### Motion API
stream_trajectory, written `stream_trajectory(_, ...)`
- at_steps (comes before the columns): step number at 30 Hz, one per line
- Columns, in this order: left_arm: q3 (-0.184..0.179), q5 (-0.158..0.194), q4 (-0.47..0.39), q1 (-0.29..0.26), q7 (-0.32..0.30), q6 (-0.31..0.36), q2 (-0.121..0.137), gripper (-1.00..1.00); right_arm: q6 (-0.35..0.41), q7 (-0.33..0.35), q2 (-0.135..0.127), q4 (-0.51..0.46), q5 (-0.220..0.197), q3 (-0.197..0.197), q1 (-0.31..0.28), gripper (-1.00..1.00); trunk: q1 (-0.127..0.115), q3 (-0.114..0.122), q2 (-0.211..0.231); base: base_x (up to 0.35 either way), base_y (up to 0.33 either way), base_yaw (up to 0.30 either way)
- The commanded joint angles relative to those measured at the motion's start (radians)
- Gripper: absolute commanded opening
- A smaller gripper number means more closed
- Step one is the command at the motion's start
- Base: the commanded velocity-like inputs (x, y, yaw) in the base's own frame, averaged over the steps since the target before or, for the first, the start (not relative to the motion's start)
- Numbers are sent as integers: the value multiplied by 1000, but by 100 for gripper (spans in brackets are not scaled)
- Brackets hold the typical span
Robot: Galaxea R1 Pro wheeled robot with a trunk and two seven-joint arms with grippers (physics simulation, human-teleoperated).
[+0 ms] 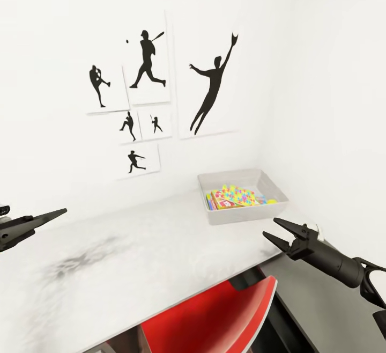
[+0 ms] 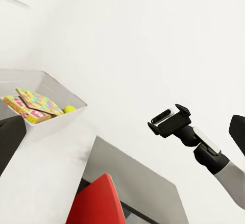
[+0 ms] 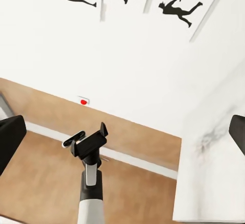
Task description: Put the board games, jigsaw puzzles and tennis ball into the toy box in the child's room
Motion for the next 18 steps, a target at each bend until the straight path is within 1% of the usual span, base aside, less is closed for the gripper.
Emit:
stream_trajectory(1, 0, -1, 0, -1, -4, 10, 0, 100, 3, 9, 0, 0, 9, -1, -1, 100, 1, 0, -2, 0, 0, 0)
stream_trajectory(6, 0, -1, 0, -1, -4, 10, 0, 100, 3, 9, 0, 0, 13, -2, -1, 100, 1, 8, -2, 0, 0, 0)
stream_trajectory(10, 0, -1, 0, -1, -4, 9, 0, 100, 3, 9, 0, 0, 37, -1, -1, 100, 1, 15, -2, 0, 0, 0)
stream_trajectory(13, 0, -1, 1, -1, -4, -6, 0, 100, 3, 9, 2, 0, 47, -1, -1, 100, 1, 20, -2, 0, 0, 0)
stream_trajectory(18, 0, -2, 1, -1, -4, -20, 0, 100, 3, 9, 4, 0, 50, -2, -1, 100, 1, 28, -2, 0, 0, 0)
